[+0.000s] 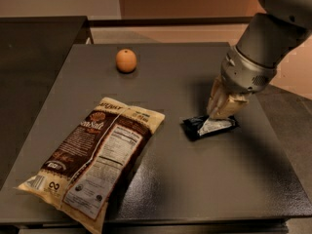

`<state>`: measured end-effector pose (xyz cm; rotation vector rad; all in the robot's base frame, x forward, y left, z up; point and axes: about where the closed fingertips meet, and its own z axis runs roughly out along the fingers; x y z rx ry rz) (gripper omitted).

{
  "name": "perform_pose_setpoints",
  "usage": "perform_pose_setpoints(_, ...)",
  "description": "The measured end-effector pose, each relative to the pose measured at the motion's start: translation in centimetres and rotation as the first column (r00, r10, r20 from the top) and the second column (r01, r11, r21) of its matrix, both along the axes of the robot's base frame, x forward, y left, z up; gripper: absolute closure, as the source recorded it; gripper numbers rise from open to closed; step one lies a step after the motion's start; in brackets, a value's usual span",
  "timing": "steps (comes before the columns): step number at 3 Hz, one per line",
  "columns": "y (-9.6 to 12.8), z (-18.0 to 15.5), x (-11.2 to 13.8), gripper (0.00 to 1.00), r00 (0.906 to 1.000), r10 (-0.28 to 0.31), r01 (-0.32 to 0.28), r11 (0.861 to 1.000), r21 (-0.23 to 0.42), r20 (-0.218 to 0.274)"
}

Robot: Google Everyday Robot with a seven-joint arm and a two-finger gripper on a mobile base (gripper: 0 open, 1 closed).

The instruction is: Move rxbar blueberry near orange

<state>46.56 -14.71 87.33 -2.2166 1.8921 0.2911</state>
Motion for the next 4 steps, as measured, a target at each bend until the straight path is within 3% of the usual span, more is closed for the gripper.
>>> perform_pose_setpoints(2,3.2,2.0,4.5,1.00,0.9910,-0.129,0.127,0.991,0.045,0.037)
perform_pose_setpoints(4,6.6,2.7,9.6,1.00,0.9686,-0.216,0.199,0.971,0.134,0.124)
